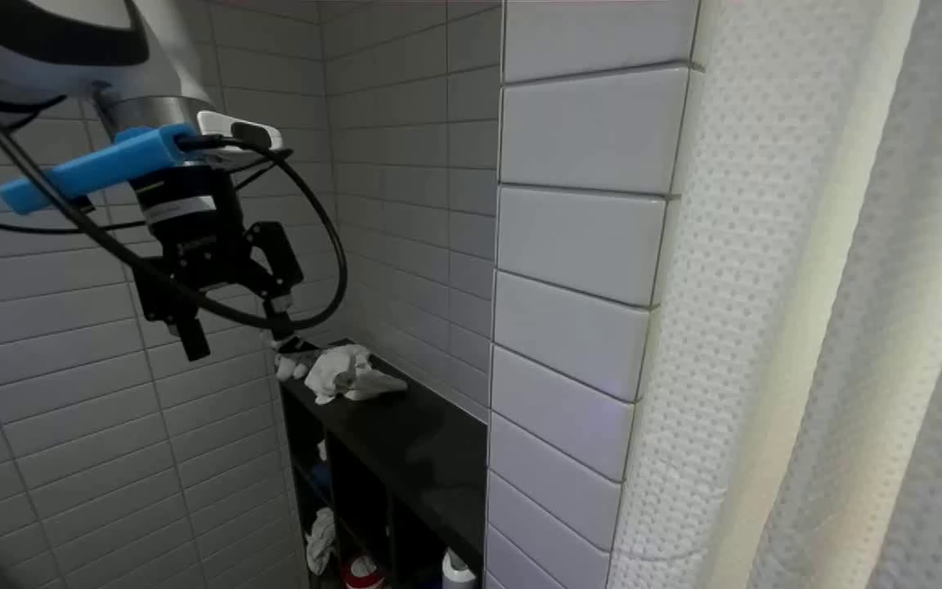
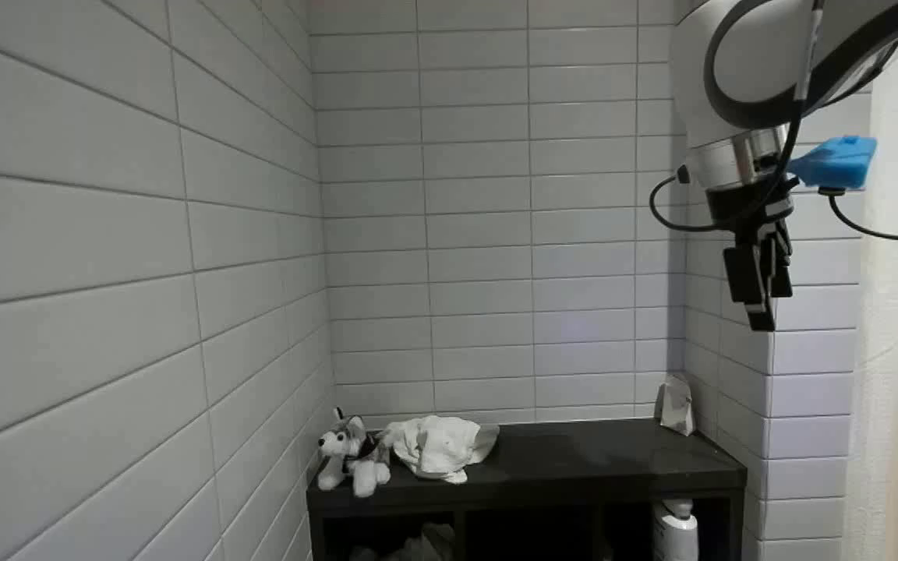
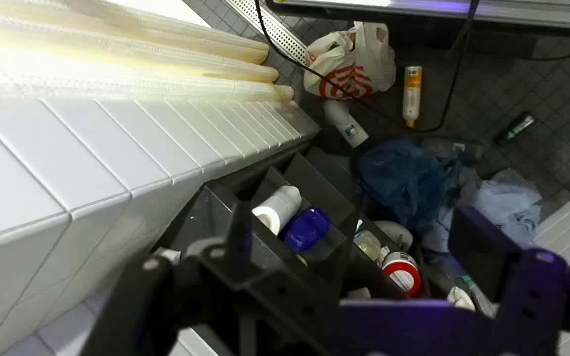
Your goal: Move the white towel to the right.
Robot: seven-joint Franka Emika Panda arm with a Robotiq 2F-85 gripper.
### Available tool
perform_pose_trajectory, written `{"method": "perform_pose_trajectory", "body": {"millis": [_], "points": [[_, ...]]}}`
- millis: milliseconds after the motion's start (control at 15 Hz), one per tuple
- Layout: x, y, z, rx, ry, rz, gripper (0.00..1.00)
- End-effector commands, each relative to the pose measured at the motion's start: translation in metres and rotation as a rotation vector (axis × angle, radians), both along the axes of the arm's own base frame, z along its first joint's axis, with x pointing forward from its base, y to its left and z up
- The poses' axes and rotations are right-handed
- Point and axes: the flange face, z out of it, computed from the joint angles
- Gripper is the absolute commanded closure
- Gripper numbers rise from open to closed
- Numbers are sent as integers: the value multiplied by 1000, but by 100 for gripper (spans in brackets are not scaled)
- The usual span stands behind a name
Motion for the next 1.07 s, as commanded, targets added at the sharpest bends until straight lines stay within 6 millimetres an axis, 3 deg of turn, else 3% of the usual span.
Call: {"method": "perform_pose_trajectory", "body": {"millis": [0,600,800,1000], "points": [[0,0,0,0,1,0,0],[0,0,0,0,1,0,0],[1,14,-3,11,-18,29,0],[3,44,-8,44,-32,122,0]]}}
